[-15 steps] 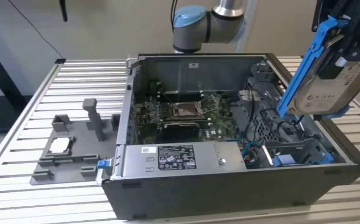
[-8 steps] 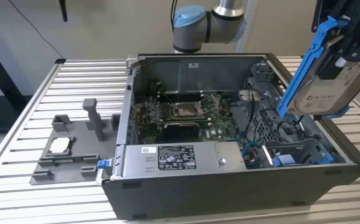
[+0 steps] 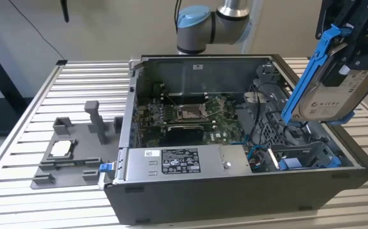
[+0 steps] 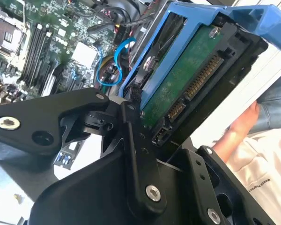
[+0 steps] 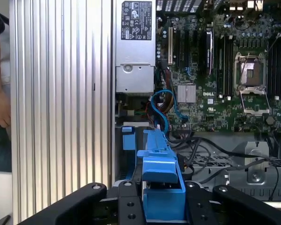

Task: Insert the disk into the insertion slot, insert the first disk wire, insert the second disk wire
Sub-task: 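Insert the disk into the insertion slot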

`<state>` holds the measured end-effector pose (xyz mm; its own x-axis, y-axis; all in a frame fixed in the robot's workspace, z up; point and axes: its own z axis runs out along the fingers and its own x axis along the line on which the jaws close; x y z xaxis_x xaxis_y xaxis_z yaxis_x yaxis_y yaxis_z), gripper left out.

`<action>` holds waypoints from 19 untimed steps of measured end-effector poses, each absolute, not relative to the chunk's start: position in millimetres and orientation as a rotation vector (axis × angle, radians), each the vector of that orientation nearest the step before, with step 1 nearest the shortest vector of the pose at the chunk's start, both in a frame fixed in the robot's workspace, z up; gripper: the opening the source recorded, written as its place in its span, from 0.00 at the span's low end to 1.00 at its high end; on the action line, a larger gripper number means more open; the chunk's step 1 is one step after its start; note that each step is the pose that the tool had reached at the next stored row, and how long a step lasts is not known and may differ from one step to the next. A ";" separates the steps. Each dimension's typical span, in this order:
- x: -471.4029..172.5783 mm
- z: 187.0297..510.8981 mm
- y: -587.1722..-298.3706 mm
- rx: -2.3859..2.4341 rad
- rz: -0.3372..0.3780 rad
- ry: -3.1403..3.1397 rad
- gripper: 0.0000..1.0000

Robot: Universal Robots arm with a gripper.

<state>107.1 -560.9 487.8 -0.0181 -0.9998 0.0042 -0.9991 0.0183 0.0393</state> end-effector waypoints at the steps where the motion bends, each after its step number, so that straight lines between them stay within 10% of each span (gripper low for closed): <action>1: 107.2 486.7 -561.0 2.180 -0.039 -2.219 0.33; 19: 110.5 468.7 -571.6 2.205 -0.041 -2.192 0.33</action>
<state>110.5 -571.6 468.7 0.0062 -1.0000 0.0042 -0.9991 -0.0060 0.0416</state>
